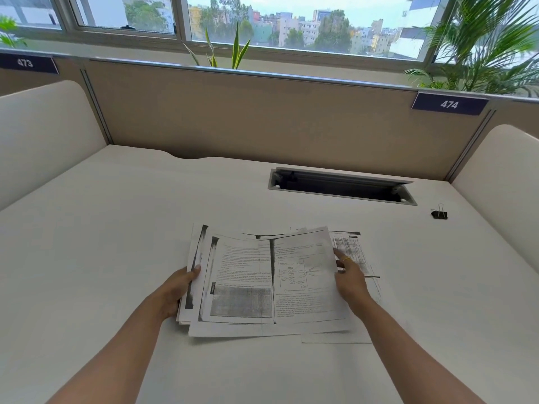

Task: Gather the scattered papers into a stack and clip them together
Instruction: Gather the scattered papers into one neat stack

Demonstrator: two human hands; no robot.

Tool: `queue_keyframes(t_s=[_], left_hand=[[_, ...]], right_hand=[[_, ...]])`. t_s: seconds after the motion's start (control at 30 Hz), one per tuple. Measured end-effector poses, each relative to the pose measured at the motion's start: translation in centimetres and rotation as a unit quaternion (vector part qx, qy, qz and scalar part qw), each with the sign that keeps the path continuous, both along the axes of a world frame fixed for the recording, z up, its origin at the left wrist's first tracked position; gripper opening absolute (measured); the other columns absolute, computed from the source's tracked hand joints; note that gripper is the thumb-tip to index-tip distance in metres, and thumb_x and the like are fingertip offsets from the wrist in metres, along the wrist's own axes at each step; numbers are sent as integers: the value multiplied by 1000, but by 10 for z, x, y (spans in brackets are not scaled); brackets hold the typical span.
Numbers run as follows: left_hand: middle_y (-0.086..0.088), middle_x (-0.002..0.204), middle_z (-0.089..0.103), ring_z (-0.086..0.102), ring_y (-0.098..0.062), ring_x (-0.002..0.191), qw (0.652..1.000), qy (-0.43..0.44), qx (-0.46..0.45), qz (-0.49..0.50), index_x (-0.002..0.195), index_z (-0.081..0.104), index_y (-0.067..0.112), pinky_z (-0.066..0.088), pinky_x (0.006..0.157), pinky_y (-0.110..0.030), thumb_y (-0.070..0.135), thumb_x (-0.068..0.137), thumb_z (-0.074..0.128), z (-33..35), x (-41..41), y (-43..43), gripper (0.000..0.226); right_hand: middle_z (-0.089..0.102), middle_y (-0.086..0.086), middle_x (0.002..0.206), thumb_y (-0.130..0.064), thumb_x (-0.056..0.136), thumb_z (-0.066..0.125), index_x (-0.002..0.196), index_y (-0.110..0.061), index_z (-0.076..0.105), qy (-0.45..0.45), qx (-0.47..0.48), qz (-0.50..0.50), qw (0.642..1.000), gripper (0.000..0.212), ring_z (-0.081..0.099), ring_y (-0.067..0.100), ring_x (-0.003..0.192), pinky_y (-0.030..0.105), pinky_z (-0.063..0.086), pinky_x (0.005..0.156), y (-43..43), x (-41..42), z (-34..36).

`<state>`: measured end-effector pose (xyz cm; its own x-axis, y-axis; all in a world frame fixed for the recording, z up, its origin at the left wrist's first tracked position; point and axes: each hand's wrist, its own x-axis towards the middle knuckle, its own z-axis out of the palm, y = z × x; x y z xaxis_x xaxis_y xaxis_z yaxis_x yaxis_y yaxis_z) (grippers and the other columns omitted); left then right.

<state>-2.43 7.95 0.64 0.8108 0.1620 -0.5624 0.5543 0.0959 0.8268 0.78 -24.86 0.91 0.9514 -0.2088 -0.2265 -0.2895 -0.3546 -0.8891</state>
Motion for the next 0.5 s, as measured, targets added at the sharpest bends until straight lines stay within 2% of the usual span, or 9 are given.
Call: queue_keyframes(t_s=[0.07,0.2,0.33,0.5], left_hand=[[-20,116,62,60,-36,102,1000,-4,-7,-3,126,50,4,46,95,-51,29,97,41,-1,0,0,39],[-11,93,66,63,-30,86,1000,-9,-16,-8,114,54,11,49,88,-47,34,97,40,-2,0,-1,32],[-10,92,67,64,-27,84,1000,-16,-19,-16,112,55,10,51,81,-43,33,97,40,0,-1,-3,31],[-14,107,67,64,-32,98,999,-23,-2,-41,121,54,8,50,90,-46,26,93,50,-1,-2,-1,33]], right_hand=[[58,6,119,3,89,45,135,-26,44,2,17,-9,1000,54,59,17,89,21,46,60,2,1,-1],[58,8,119,7,86,40,136,-23,44,14,31,-16,999,58,57,20,93,21,44,59,7,0,-4],[62,10,113,7,84,45,133,-20,47,10,56,-26,998,56,58,22,91,21,44,58,13,-2,-5],[66,8,106,7,83,48,130,-19,51,0,91,-42,995,53,62,21,84,26,52,65,19,-1,-6]])
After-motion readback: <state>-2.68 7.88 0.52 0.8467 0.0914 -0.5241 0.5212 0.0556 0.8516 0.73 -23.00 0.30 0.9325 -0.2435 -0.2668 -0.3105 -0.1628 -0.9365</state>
